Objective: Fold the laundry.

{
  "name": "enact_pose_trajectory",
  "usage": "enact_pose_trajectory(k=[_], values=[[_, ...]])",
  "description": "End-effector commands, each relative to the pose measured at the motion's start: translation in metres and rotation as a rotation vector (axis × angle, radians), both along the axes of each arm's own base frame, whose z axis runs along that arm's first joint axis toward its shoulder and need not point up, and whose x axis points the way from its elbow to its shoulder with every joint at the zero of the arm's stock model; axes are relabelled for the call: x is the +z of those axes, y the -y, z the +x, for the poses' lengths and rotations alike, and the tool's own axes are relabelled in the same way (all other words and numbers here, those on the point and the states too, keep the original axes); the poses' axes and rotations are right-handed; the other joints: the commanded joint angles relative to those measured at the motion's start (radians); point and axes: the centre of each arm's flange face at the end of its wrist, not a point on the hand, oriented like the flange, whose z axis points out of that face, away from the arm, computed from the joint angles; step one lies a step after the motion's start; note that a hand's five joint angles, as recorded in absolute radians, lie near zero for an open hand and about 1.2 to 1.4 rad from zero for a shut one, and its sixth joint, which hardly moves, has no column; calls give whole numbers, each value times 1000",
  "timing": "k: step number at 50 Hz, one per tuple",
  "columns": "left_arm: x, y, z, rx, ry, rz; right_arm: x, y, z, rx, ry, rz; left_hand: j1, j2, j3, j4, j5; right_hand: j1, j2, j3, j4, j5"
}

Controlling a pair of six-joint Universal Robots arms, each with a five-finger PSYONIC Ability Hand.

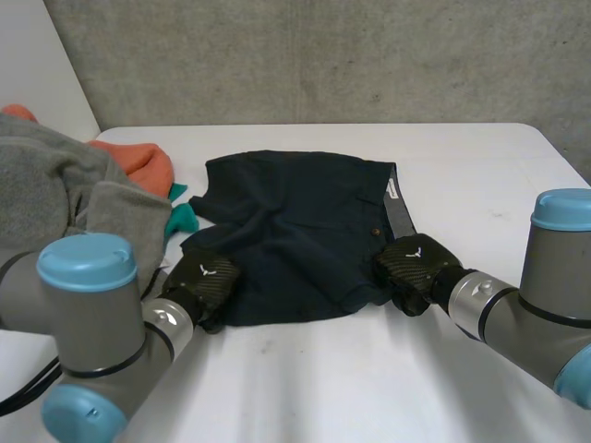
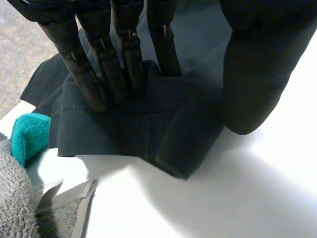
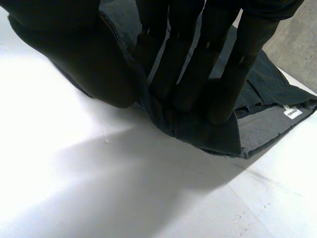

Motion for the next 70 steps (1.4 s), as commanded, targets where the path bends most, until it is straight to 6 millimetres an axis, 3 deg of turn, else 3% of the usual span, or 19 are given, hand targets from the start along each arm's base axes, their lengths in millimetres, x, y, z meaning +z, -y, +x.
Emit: enact_pose_trajectory(k=[1, 5, 6, 9, 18, 30, 42, 47, 50, 51, 53, 58, 62, 63, 65, 66, 70], values=[[-7, 13, -3, 0, 32, -28, 0, 1, 0, 2, -5, -9, 364, 369, 369, 375, 378, 267, 208, 197, 193, 204], [-1, 12, -7, -15, 8, -64, 2, 2, 0, -1, -9, -12, 743, 748, 748, 754, 757, 267, 208, 197, 193, 204], [1, 11, -7, -16, 3, -72, 4, 2, 0, 1, -10, -15, 750, 755, 755, 761, 763, 211, 152, 141, 137, 148], [12, 6, -8, -19, -15, -101, 14, 5, -2, -8, -20, -33, 750, 755, 755, 761, 763, -331, -390, -401, -405, -394], [40, -7, -1, -28, -55, -158, 48, 13, -7, 0, -105, -92, 750, 755, 755, 761, 763, -465, -523, -535, -539, -528], [48, -11, 3, -44, -74, -171, 34, 19, 14, 138, -247, 6, 750, 755, 755, 761, 763, -524, -582, -594, -598, -587], [51, 2, 7, -11, -91, -176, 9, 30, 29, 143, -221, -125, 750, 755, 755, 761, 763, -500, -559, -570, -574, -563], [53, 3, 7, -1, -119, -162, -5, 31, 32, 139, -221, -170, 750, 755, 755, 761, 763, -359, -418, -429, -434, -422], [57, 3, 7, 1, -141, -153, -7, 38, 31, 106, -221, -221, 750, 755, 755, 761, 763, 27, -32, -43, -47, -36], [58, 3, 7, 2, -148, -145, -6, 42, 30, 87, -220, -245, 750, 755, 755, 761, 763, 264, 206, 194, 190, 201], [61, 3, 7, 8, -155, -134, -2, 44, 28, 72, -220, -263, 750, 755, 755, 761, 763, 267, 208, 197, 193, 204], [93, -1, 10, 18, -203, -132, 37, 38, 16, 47, -217, -289, 750, 755, 755, 761, 763, 267, 208, 197, 193, 204], [145, -10, 11, -7, -264, -200, 108, 23, 4, 10, -191, -368, 750, 755, 755, 761, 763, 267, 208, 197, 193, 204], [169, -15, 13, -21, -296, -239, 140, 18, -2, -7, -169, -418, 750, 755, 755, 761, 763, 267, 208, 197, 193, 204], [194, -21, 15, -29, -332, -282, 168, 14, -9, -34, -145, -461, 750, 755, 755, 761, 763, 267, 208, 197, 193, 204], [217, -26, 18, -35, -370, -323, 190, 10, -15, -55, -124, -486, 750, 755, 755, 761, 763, 267, 208, 197, 193, 204], [266, -39, 25, -39, -459, -404, 220, 4, -24, -72, -85, -490, 750, 755, 755, 761, 763, 267, 208, 197, 193, 204]])
